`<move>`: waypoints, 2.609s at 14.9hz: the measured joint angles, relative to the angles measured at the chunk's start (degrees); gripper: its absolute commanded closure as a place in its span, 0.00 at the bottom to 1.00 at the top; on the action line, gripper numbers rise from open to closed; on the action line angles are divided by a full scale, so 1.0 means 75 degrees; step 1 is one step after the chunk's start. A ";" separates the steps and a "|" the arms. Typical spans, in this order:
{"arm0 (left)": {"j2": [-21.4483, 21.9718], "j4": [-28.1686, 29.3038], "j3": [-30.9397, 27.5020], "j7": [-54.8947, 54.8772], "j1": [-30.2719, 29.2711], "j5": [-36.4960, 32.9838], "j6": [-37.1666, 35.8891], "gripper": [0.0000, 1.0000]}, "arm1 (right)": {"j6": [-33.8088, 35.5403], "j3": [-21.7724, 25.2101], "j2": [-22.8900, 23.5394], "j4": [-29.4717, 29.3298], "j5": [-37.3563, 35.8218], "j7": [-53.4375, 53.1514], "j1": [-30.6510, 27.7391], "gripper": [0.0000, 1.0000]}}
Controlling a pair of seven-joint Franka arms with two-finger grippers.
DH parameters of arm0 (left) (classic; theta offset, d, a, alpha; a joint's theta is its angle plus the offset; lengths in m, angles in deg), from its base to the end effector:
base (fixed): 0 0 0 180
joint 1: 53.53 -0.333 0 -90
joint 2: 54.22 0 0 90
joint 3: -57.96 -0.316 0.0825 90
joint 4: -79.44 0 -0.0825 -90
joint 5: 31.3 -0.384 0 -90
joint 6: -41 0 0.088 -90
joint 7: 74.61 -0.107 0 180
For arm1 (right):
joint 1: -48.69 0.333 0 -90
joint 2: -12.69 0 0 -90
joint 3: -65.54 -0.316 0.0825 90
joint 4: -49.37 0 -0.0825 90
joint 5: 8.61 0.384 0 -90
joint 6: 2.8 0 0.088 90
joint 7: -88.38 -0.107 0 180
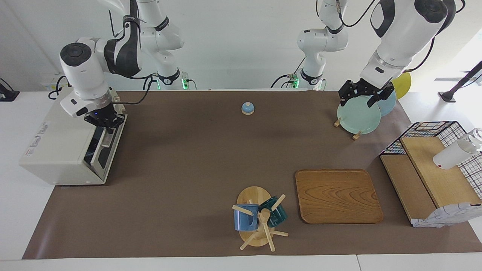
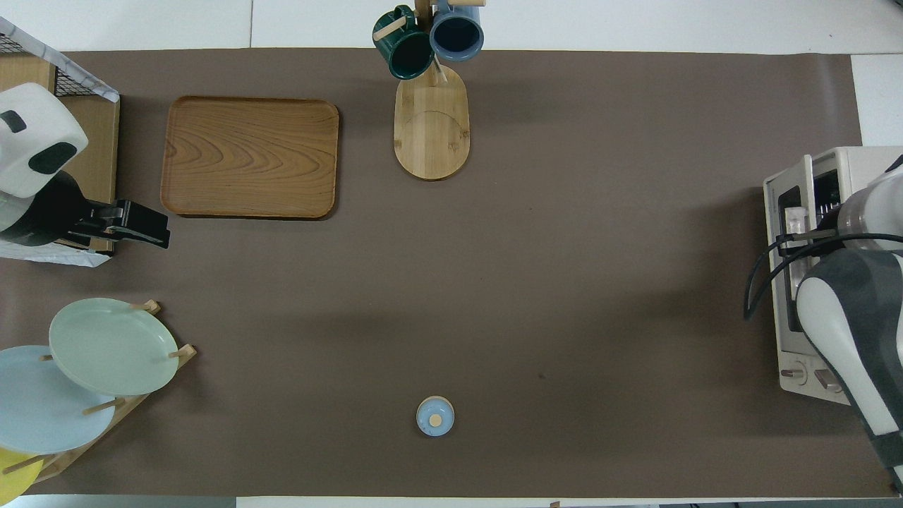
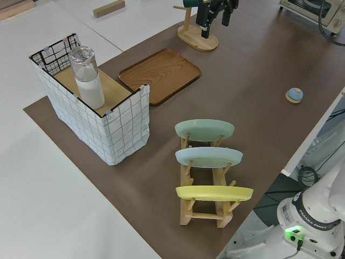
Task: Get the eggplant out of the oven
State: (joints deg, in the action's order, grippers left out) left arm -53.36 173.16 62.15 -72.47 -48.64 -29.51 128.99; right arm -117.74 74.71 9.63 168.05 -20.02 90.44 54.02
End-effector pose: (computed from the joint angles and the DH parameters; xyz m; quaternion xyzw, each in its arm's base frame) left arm 0.5366 -0.0895 0.5994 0.9972 -0.0603 -0.0438 0.0108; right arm 0.5327 -0.0485 0.4539 0.9959 0.0272 -0.0105 0.0852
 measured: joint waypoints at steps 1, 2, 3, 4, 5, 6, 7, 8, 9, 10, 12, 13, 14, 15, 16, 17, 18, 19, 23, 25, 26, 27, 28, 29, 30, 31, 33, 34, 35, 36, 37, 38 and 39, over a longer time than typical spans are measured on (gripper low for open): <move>0.0000 0.0000 0.0000 0.0000 0.0000 0.0000 0.0000 0.00 | -0.0216 -0.0008 0.0042 0.0115 0.0033 -0.0178 0.0171 1.00; 0.0000 0.0000 0.0000 0.0000 0.0000 0.0000 0.0000 0.00 | -0.0453 -0.0016 0.0140 0.0196 0.0049 -0.0378 0.0323 1.00; 0.0000 0.0000 0.0000 0.0000 0.0000 0.0000 0.0000 0.00 | -0.0621 -0.0024 0.0265 0.0243 0.0083 -0.0532 0.0434 1.00; 0.0000 0.0000 0.0000 0.0000 0.0000 0.0000 0.0000 0.00 | -0.0763 -0.0032 0.0382 0.0282 0.0153 -0.0599 0.0506 1.00; 0.0000 0.0000 0.0000 0.0000 0.0000 0.0000 0.0000 0.00 | -0.0921 -0.0039 0.0480 0.0334 0.0200 -0.0638 0.0553 1.00; 0.0000 0.0000 0.0000 0.0000 0.0000 0.0000 0.0000 0.00 | -0.1078 -0.0058 0.0549 0.0408 0.0261 -0.0653 0.0576 1.00; 0.0000 0.0000 0.0000 0.0000 0.0000 0.0000 0.0000 0.00 | -0.1247 -0.0077 0.0596 0.0496 0.0309 -0.0654 0.0585 1.00; 0.0000 0.0000 0.0000 0.0000 0.0000 0.0000 0.0000 0.00 | -0.1469 -0.0095 0.0618 0.0626 0.0343 -0.0656 0.0594 1.00; 0.0000 0.0000 0.0000 0.0000 0.0000 0.0000 0.0000 0.00 | -0.1751 -0.0100 0.0626 0.0800 0.0371 -0.0657 0.0616 1.00; 0.0000 0.0000 0.0000 0.0000 0.0000 0.0000 0.0000 0.00 | -0.2036 -0.0104 0.0634 0.0967 0.0391 -0.0659 0.0640 1.00; 0.0000 0.0000 0.0000 0.0000 0.0000 0.0000 0.0000 0.00 | -0.2433 -0.0125 0.0670 0.1190 0.0404 -0.0662 0.0654 1.00; 0.0000 0.0000 0.0000 0.0000 0.0000 0.0000 0.0000 0.00 | -0.2527 -0.0134 0.0707 0.1236 0.0414 -0.0665 0.0657 1.00; 0.0000 0.0000 0.0000 0.0000 0.0000 0.0000 0.0000 0.00 | -0.2595 -0.0145 0.0764 0.1252 0.0432 -0.0685 0.0658 1.00; 0.0000 0.0000 0.0000 0.0000 0.0000 0.0000 0.0000 0.00 | -0.2682 -0.0158 0.0846 0.1273 0.0442 -0.0748 0.0663 1.00; 0.0000 0.0000 0.0000 0.0000 0.0000 0.0000 0.0000 0.00 | -0.2779 -0.0165 0.0949 0.1296 0.0445 -0.0808 0.0680 1.00; 0.0000 0.0000 0.0000 0.0000 0.0000 0.0000 0.0000 0.00 | -0.2863 -0.0165 0.1060 0.1305 0.0465 -0.0834 0.0699 1.00; 0.0000 0.0000 0.0000 0.0000 0.0000 0.0000 0.0000 0.00 | -0.2938 -0.0162 0.1166 0.1306 0.0502 -0.0845 0.0713 1.00; 0.0000 0.0000 0.0000 0.0000 0.0000 0.0000 0.0000 0.00 | -0.2999 -0.0152 0.1268 0.1306 0.0548 -0.0845 0.0730 1.00; 0.0000 0.0000 0.0000 0.0000 0.0000 0.0000 0.0000 0.00 | -0.3175 -0.0135 0.1571 0.1304 0.0697 -0.1026 0.0744 1.00; 0.0000 0.0000 0.0000 0.0000 0.0000 0.0000 0.0000 0.00 | -0.3178 -0.0122 0.1579 0.1296 0.0902 -0.1165 0.0752 1.00; 0.0000 0.0000 0.0000 0.0000 0.0000 0.0000 0.0000 0.00 | -0.3180 -0.0117 0.1578 0.1287 0.1002 -0.1198 0.0805 1.00; 0.0000 0.0000 0.0000 0.0000 0.0000 0.0000 0.0000 0.00 | -0.3181 -0.0105 0.1578 0.1262 0.1087 -0.1225 0.0942 1.00; 0.0000 0.0000 0.0000 0.0000 0.0000 0.0000 0.0000 0.00 | -0.3168 -0.0101 0.1578 0.1207 0.1113 -0.1313 0.1127 1.00; 0.0000 0.0000 0.0000 0.0000 0.0000 0.0000 0.0000 0.00 | -0.3045 -0.0099 0.1578 0.1093 0.1119 -0.1432 0.1311 1.00; 0.0000 0.0000 0.0000 0.0000 0.0000 0.0000 0.0000 0.00 | -0.2730 -0.0098 0.1575 0.0903 0.1119 -0.1526 0.1439 0.93; 0.0000 0.0000 0.0000 0.0000 0.0000 0.0000 0.0000 0.00 | -0.2298 -0.0097 0.1561 0.0627 0.1120 -0.1571 0.1490 0.63; 0.0000 0.0000 0.0000 0.0000 0.0000 0.0000 0.0000 0.00 | -0.1281 -0.0035 0.1465 -0.0001 0.1117 -0.1573 0.1462 0.62; 0.0000 0.0000 0.0000 0.0000 0.0000 0.0000 0.0000 0.00 | -0.0772 0.0024 0.1380 -0.0269 0.1068 -0.1573 0.1423 0.63; 0.0000 0.0000 0.0000 0.0000 0.0000 0.0000 0.0000 0.00 | -0.0336 0.0082 0.1287 -0.0442 0.0922 -0.1569 0.1372 0.63; 0.0000 0.0000 0.0000 0.0000 0.0000 0.0000 0.0000 0.00 | 0.0030 0.0101 0.1196 -0.0523 0.0641 -0.1570 0.1294 0.62; 0.0000 0.0000 0.0000 0.0000 0.0000 0.0000 0.0000 0.00 | 0.0340 0.0108 0.1123 -0.0540 0.0386 -0.1580 0.1225 0.60; 0.0000 0.0000 0.0000 0.0000 0.0000 0.0000 0.0000 0.00 | 0.0623 0.0119 0.1077 -0.0538 0.0217 -0.1596 0.1167 0.57; 0.0000 0.0000 0.0000 0.0000 0.0000 0.0000 0.0000 0.00 | 0.0806 0.0122 0.1061 -0.0531 0.0116 -0.1600 0.1083 0.57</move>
State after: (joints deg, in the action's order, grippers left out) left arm -53.36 173.16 62.15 -72.47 -48.64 -29.51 128.99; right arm -111.69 75.63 17.59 164.07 -19.15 78.44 62.14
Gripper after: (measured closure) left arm 0.000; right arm 0.604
